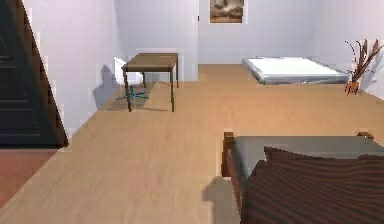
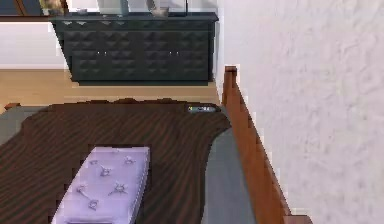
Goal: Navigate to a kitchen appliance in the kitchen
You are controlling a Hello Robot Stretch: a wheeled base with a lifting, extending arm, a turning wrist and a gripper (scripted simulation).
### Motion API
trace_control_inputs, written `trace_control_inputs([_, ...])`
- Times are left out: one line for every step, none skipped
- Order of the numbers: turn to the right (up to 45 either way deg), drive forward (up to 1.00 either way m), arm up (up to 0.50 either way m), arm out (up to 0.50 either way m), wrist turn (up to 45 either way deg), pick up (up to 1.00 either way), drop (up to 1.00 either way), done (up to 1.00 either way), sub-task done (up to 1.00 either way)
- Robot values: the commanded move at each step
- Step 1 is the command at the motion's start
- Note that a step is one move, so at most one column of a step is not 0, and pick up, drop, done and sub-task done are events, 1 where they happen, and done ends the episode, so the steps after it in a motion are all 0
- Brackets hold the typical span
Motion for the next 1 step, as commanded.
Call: trace_control_inputs([-45.0,0.00,0.00,0.00,0.0,0.00,0.00,0.00,0.00])
